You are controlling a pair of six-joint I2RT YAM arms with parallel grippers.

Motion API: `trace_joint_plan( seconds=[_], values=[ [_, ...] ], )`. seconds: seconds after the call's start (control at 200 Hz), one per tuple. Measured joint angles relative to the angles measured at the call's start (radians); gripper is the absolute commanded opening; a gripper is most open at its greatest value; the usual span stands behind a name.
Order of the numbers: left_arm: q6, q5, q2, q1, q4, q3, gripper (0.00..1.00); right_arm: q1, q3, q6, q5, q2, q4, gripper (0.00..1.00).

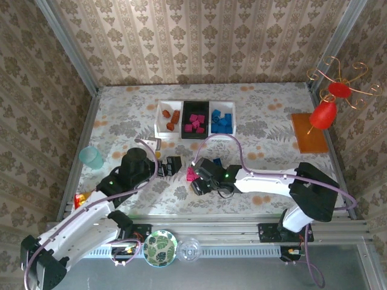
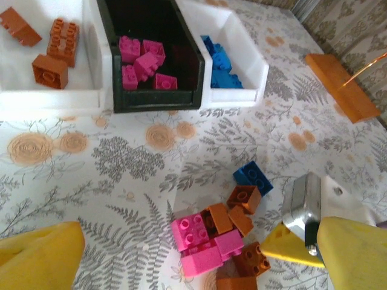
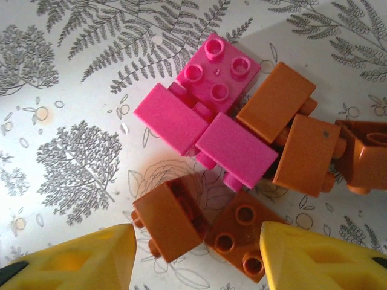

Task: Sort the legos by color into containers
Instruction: Pick up the lego from the bottom-center of the table.

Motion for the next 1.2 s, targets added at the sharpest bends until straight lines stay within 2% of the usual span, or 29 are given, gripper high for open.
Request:
trace_joint_plan(
  seconds=[0.245,0.605,0.69,0.97,1.2],
  values=[
    [-0.006,-0.019,-0.061,0.0,-0.048,-0.018,1.0,0.062,0.055,-0.055,0.048,0.053,-0.047,0.54],
    [-0.007,-0.026,-0.07,0.0,-0.079,-0.02,1.0,0.064,0.116,-0.098,0.071,0.152,-0.071,0.43],
    [-0.007,-0.029,-0.077,0.0,-0.079,-0.02,1.0,0.064,0.12,-0.106,0.075,0.159,-0.072,0.37],
    [-0.007,-0.038,-0.079,0.0,-0.08,-0.02,1.0,0.064,0.108,-0.109,0.059,0.144,-0.063,0.1],
    [-0.006,-0.063,-0.099,0.0,-0.102,-0.02,1.0,0.035,0.101,-0.109,-0.039,0.026,-0.047,0.09]
  ],
)
